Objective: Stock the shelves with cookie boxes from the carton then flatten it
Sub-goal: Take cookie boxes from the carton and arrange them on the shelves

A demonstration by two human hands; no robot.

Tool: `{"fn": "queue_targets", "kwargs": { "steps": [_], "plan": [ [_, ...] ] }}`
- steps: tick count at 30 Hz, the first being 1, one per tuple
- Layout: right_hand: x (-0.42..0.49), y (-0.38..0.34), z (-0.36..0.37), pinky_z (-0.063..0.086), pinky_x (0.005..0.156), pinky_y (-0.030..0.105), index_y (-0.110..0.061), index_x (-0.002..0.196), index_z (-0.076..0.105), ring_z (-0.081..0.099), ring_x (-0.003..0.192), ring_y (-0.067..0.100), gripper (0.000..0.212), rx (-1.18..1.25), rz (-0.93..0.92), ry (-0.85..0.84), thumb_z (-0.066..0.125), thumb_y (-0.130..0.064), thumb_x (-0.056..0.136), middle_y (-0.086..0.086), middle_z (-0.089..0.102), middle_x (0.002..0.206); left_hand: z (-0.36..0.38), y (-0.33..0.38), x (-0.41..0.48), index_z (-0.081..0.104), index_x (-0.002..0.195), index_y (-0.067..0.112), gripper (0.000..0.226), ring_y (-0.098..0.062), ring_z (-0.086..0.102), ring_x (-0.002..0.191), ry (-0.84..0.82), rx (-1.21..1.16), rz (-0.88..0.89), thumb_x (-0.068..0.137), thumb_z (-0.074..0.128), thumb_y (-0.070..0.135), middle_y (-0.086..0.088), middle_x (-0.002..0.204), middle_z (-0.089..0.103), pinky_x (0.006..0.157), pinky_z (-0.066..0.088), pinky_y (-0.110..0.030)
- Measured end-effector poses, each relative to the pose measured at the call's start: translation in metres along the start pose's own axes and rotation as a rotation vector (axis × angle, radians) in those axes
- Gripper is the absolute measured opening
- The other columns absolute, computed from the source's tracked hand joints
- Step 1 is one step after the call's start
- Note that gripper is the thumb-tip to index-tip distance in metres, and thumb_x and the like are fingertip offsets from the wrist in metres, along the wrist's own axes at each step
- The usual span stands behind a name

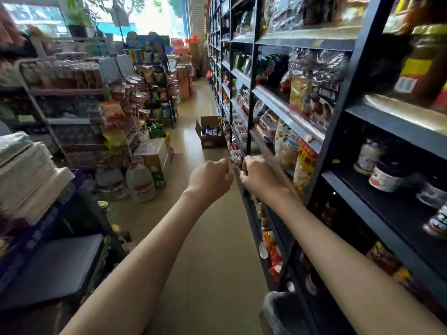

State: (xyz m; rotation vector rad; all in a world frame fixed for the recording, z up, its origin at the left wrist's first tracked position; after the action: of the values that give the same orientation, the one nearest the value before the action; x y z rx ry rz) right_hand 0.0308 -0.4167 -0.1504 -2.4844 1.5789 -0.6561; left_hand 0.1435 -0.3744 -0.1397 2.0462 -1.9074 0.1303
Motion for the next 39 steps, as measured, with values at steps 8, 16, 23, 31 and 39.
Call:
{"fn": "queue_targets", "kwargs": {
  "steps": [8,16,23,31,39],
  "plan": [
    [0.188,0.056,0.103,0.044,0.080,0.035,-0.009,0.101,0.055,0.056,0.105,0.032,0.016,-0.032,0.089,-0.131,0.048,-0.019,0.091,0.013,0.058,0.111,0.108,-0.069,0.192,0.060,0.108,0.016,0.028,-0.028,0.063,0.095,-0.143,-0.045,-0.024,0.095,0.044,0.034,-0.007,0.104,0.067,0.069,0.044,-0.030],
    [0.414,0.118,0.214,0.046,0.089,0.037,-0.006,0.115,0.055,0.055,0.114,0.032,0.027,-0.068,0.099,-0.288,0.046,-0.013,0.091,0.015,0.058,0.122,0.221,-0.128,0.412,0.065,0.099,0.015,0.021,-0.026,0.065,0.092,-0.211,-0.146,-0.022,0.091,0.046,0.020,-0.007,0.099,0.069,0.076,0.055,-0.038],
    [0.624,0.123,0.276,0.044,0.089,0.036,-0.006,0.112,0.055,0.052,0.116,0.032,0.024,-0.042,0.008,-0.350,0.046,-0.013,0.091,0.014,0.056,0.122,0.278,-0.218,0.597,0.065,0.100,0.015,0.022,-0.027,0.064,0.091,-0.268,-0.105,-0.191,0.091,0.046,0.022,-0.006,0.100,0.068,0.080,0.054,-0.036],
    [0.862,0.143,0.383,0.041,0.077,0.034,-0.006,0.112,0.055,0.054,0.108,0.030,0.022,-0.068,-0.026,-0.400,0.045,-0.008,0.092,0.014,0.058,0.117,0.359,-0.323,0.819,0.064,0.103,0.014,0.024,-0.030,0.062,0.093,-0.301,-0.135,-0.221,0.092,0.045,0.022,-0.010,0.102,0.068,0.076,0.051,-0.033],
    [1.114,0.185,0.454,0.043,0.079,0.034,-0.007,0.111,0.056,0.055,0.108,0.030,0.022,-0.065,0.006,-0.403,0.047,-0.011,0.092,0.013,0.059,0.116,0.420,-0.405,1.065,0.064,0.103,0.016,0.023,-0.029,0.063,0.094,-0.330,-0.138,-0.189,0.091,0.047,0.024,-0.008,0.103,0.068,0.077,0.051,-0.033]
  ]
}}
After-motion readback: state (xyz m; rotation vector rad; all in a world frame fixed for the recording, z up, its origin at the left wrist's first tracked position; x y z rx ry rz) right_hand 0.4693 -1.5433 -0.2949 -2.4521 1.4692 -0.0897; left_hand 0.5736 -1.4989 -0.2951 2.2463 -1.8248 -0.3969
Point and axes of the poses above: each hand's wrist, its own x-axis towards the middle knuckle, its own z-axis out of the palm, y = z × x, the point moved 5 cm from there along x, towards the middle knuckle
